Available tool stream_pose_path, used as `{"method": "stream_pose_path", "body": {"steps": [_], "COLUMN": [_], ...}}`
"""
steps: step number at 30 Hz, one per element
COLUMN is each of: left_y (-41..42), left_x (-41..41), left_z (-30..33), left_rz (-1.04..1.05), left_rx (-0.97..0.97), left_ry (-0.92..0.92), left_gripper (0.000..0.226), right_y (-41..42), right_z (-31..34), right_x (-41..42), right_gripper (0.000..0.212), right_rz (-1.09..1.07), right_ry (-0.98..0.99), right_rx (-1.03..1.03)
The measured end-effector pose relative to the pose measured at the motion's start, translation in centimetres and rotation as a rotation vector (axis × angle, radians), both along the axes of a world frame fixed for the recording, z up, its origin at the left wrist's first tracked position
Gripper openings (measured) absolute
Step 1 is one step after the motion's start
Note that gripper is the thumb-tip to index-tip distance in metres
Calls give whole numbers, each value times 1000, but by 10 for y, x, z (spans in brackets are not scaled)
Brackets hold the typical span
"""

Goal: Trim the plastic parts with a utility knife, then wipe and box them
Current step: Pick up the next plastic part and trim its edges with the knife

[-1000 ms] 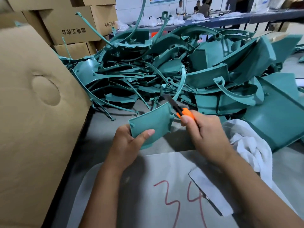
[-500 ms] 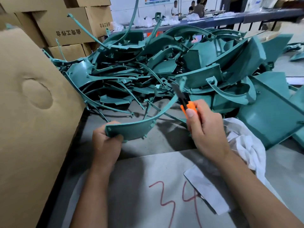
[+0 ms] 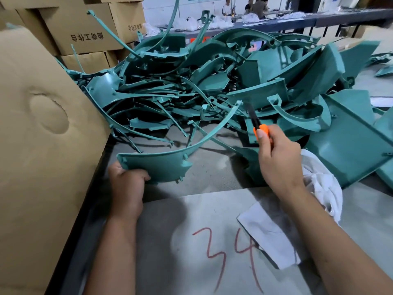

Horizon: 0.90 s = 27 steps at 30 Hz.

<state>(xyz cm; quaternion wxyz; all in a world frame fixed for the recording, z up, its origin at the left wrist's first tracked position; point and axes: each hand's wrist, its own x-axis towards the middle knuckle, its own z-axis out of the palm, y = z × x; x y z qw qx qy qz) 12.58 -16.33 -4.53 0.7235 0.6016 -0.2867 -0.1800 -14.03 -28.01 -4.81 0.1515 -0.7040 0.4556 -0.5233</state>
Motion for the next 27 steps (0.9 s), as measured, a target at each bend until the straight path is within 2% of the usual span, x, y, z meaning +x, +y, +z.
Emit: {"method": "stream_pose_path", "body": {"steps": [2,4,6,10,12,13,15,17,19,21,23,24,25,27], "left_y": [-2,-3,-4,-11,-8,-6,-2,-6,-8,-10,-5,-2,0,0], "left_x": [-4,-10,-12,-29,-46,-54,-73,-79,-82,-67,-47,-40,-34,-32], "left_z": [0,3,5,9,7,5,4,3,8,10,13,15,13,6], "left_rz": [77,110,95,-195,-278,-324,-510,-597,-670,-716,-805,-853,-854,-704], "left_rx": [-32,-82,-142,-248,-229,-204,-174,-191,-212,-236,-278,-277,-242,-120], "left_ry": [35,32,114,511,433,397,440,451,610,686,638,597,522,342], "left_gripper": [29,34,39,31,31,30,29,30,33,49,64,65,57,37], "right_y": [1,9,21,47,57,59,58,51,43,36,31,29,27,26], "right_z": [0,4,9,18,18,17,14,12,11,11,13,13,14,15], "right_x": [1,7,15,29,35,38,42,42,37,31,24,22,20,18], "right_gripper": [29,30,29,16,13,18,23,23,21,18,14,13,13,12], "right_rz": [-32,-17,59,400,635,680,650,599,522,447,406,409,425,463], "right_ry": [-47,-47,-40,-192,-408,-437,-381,-393,-429,-427,-385,-365,-350,-303], "right_rx": [31,6,8,203,374,387,319,275,249,230,206,191,181,163]}}
